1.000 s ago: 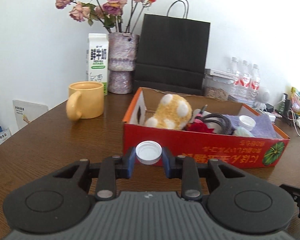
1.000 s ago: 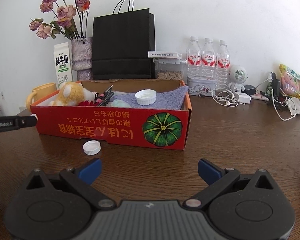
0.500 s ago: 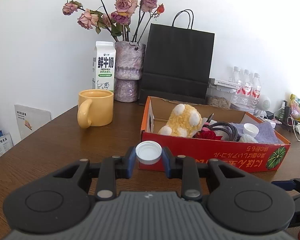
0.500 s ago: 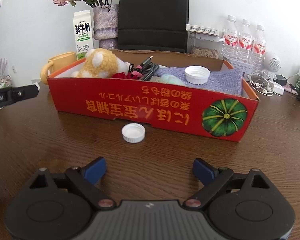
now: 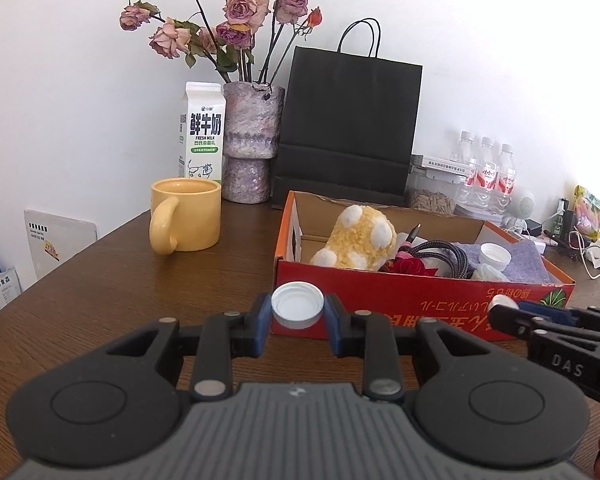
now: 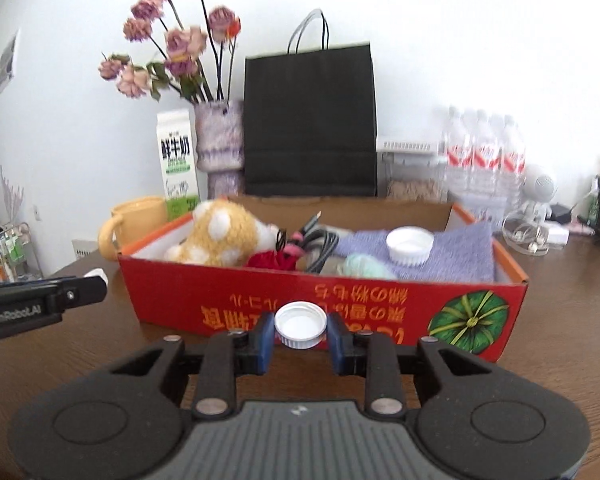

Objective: Organize objects
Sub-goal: 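Grasp the last white bottle cap with the right gripper, then lower both caps into the box and open both grippers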

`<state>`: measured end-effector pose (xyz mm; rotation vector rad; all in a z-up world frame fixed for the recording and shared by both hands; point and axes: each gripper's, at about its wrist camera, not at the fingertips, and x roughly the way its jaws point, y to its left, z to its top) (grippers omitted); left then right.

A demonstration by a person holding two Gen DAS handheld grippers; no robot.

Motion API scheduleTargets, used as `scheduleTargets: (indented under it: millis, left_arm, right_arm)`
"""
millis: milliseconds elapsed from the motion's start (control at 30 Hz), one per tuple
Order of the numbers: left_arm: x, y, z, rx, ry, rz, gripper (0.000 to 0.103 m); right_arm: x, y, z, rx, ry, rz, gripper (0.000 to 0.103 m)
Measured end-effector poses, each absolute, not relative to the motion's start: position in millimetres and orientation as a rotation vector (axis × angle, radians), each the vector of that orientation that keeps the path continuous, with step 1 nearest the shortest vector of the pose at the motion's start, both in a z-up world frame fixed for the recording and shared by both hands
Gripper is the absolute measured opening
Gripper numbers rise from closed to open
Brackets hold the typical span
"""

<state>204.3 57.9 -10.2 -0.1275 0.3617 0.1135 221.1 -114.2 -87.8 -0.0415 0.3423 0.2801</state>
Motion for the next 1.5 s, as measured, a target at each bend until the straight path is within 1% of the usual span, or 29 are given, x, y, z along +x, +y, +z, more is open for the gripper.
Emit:
scheduleTargets:
  millis: [533,800,1000,1267,1500]
  left_arm:
    - [200,47,-11,-0.102,0.357,0.108,0.029]
    - [205,27,1,-0.099,0.337,0.061,0.029]
    - [229,9,22,-0.095,0.311,0.049,0.029]
    - [280,-10,44,-0.114,0.250,0.064,0.030]
    - [325,-12,36,-0.118,0.276,0.070,0.030]
  right_arm:
    - [209,-146,-80,0.022,0.284,0.256,0.027]
    - [221,-150,-64,0.040,0.245,0.282,0.027]
    - [244,-154,-46,0.041,0.231,0.294,0.027]
    - [290,-145,-36,0.041,0.206,0.266,0.027]
    - [328,-141,-47,0.026,0.247,0.273,0.027]
